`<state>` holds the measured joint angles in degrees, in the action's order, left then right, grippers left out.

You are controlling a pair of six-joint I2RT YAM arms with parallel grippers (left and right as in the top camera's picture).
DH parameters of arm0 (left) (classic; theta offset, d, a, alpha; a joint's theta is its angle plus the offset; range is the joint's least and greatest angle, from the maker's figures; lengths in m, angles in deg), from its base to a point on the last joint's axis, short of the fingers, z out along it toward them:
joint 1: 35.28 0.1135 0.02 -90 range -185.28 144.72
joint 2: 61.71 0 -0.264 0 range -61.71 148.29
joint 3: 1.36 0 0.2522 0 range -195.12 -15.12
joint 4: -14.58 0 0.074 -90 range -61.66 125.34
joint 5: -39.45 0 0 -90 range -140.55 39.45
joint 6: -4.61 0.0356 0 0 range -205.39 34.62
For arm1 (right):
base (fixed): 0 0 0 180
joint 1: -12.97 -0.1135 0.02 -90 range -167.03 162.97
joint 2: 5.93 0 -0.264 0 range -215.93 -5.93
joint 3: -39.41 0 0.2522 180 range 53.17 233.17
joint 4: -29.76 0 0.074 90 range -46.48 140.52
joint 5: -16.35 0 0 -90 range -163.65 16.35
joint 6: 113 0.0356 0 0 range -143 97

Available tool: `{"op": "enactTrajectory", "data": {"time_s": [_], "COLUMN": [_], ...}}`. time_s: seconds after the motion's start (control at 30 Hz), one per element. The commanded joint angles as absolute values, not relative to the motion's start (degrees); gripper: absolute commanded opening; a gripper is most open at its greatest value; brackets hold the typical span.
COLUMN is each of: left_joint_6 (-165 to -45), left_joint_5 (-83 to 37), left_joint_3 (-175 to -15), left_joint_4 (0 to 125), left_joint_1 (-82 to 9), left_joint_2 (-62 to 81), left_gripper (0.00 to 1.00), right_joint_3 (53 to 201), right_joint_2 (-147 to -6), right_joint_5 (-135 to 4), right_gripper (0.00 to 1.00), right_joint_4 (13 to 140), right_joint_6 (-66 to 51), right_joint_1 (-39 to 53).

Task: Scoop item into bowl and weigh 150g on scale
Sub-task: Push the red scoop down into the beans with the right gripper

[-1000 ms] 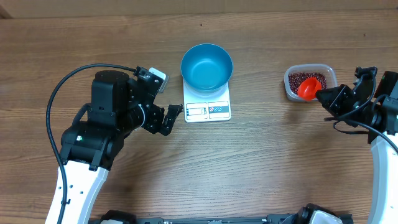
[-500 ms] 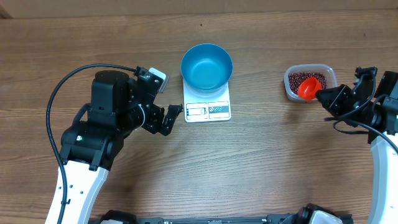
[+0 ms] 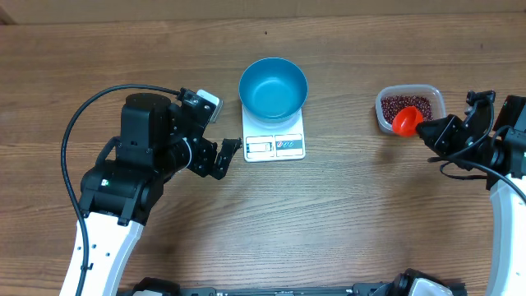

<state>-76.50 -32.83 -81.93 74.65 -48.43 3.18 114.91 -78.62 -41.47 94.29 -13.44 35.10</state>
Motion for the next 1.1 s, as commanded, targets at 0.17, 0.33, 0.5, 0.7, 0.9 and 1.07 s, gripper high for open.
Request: {"op": "enactTrajectory", "data": {"time_s": [0.17, 0.33, 0.5, 0.7, 0.9, 1.07], "left_joint_6": [-77.51, -77.51, -77.51, -77.51, -77.51, -77.51], "left_joint_5": [-33.05, -33.05, -33.05, -33.05, -33.03, -33.05], "left_joint_3": [-82.98, -82.98, -82.98, -82.98, -82.98, -82.98], "left_joint_4": [74.65, 74.65, 74.65, 74.65, 74.65, 74.65], "left_joint_1": [-48.8, -48.8, -48.8, -48.8, -48.8, -48.8], "left_joint_2": [2.8, 2.8, 2.8, 2.8, 2.8, 2.8], "left_gripper": [1.0, 1.0, 0.99, 1.0, 1.0, 1.0], "right_joint_3": [128.96, 137.51, 153.0, 165.72, 165.64, 164.39], "right_joint_2": [-78.4, -81.79, -89.85, -101.39, -106.64, -109.85], "right_joint_5": [-51.17, -53.51, -56.44, -58.73, -61.64, -61.64], "right_gripper": [0.04, 0.04, 0.04, 0.04, 0.04, 0.04], "right_joint_4": [102.83, 106.07, 111.92, 116.03, 116.58, 117.19], "right_joint_6": [-14.55, -15.77, -17.96, -25.33, -35.18, -43.34], "right_joint_1": [35.12, 35.12, 35.1, 35.1, 33.61, 31.84]}}
